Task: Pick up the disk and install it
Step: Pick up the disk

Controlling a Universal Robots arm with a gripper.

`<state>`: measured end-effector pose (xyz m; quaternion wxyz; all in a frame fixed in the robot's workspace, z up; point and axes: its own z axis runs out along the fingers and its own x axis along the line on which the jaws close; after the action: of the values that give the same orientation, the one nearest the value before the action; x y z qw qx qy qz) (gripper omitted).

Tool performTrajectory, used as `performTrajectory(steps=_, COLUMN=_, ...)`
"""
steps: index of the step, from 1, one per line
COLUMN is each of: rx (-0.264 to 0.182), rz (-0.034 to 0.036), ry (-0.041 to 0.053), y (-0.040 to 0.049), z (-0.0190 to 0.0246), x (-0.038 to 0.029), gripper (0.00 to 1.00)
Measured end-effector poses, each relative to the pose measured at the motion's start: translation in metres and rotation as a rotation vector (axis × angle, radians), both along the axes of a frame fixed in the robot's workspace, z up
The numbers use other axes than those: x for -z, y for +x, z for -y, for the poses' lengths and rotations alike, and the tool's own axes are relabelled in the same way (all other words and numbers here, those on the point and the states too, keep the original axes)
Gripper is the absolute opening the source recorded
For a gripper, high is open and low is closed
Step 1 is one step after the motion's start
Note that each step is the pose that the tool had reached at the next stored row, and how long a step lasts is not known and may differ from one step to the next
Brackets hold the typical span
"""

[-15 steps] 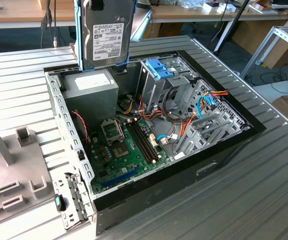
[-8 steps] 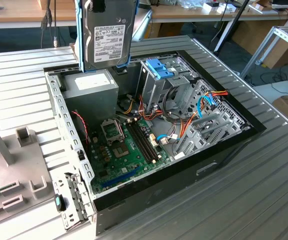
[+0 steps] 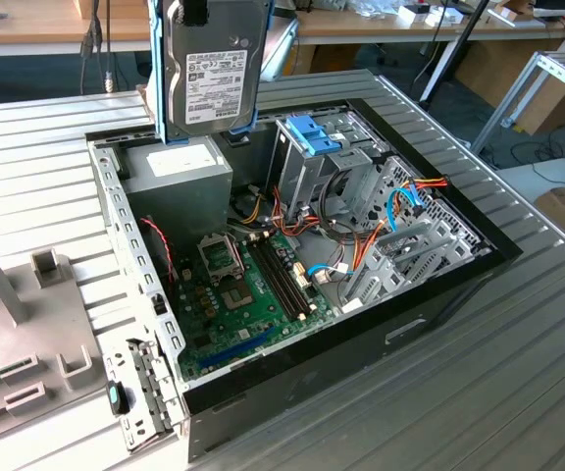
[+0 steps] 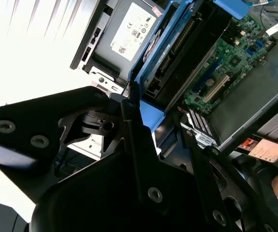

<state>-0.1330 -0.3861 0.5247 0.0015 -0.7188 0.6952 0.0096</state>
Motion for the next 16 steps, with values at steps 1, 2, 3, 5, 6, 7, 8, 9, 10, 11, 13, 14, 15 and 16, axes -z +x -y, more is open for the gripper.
performTrajectory(steps=1, rx=0.0, rz=0.0, ry=0.0, y=0.0, z=0.0001, x=0.0, gripper=0.36)
performTrajectory(steps=2, rx=0.0, rz=0.0, ry=0.0001, y=0.0, z=0.0001, x=0.0, gripper=0.36)
performTrajectory(steps=3, rx=0.0, rz=0.0, ry=0.0, y=0.0, z=0.0001, x=0.0, gripper=0.36)
performTrajectory(steps=5, rx=0.0, rz=0.0, ry=0.0, y=0.0, z=0.0002, x=0.0, gripper=0.36)
performTrajectory(steps=6, rx=0.0, rz=0.0, ry=0.0, y=0.0, z=0.0002, x=0.0, gripper=0.36)
performTrajectory(steps=7, rx=0.0, rz=0.0, ry=0.0001, y=0.0, z=0.0002, x=0.0, gripper=0.36)
performTrajectory(steps=8, rx=0.0, rz=0.0, ry=0.0, y=0.0001, z=0.0003, x=0.0, gripper=0.36)
performTrajectory(steps=9, rx=0.0, rz=0.0, ry=0.0, y=0.0023, z=0.0003, x=0.0, gripper=0.36)
performTrajectory(steps=10, rx=0.0, rz=0.0, ry=0.0, y=0.0046, z=0.0003, x=0.0, gripper=0.36)
performTrajectory(steps=11, rx=0.0, rz=0.0001, ry=0.0001, y=0.0052, z=0.0008, x=0.0, gripper=0.36)
performTrajectory(steps=13, rx=0.0, rz=-0.0001, ry=-0.0001, y=0.0061, z=0.0027, x=0.0, gripper=0.36)
performTrajectory(steps=14, rx=0.0, rz=-0.0001, ry=-0.0001, y=0.0064, z=0.0037, x=0.0, gripper=0.36)
performTrajectory(steps=15, rx=0.0, rz=0.0, ry=0.0, y=0.0066, z=0.0049, x=0.0, gripper=0.36)
performTrajectory(steps=16, rx=0.0, rz=0.0, ry=0.0001, y=0.0067, z=0.0058, x=0.0001, gripper=0.36)
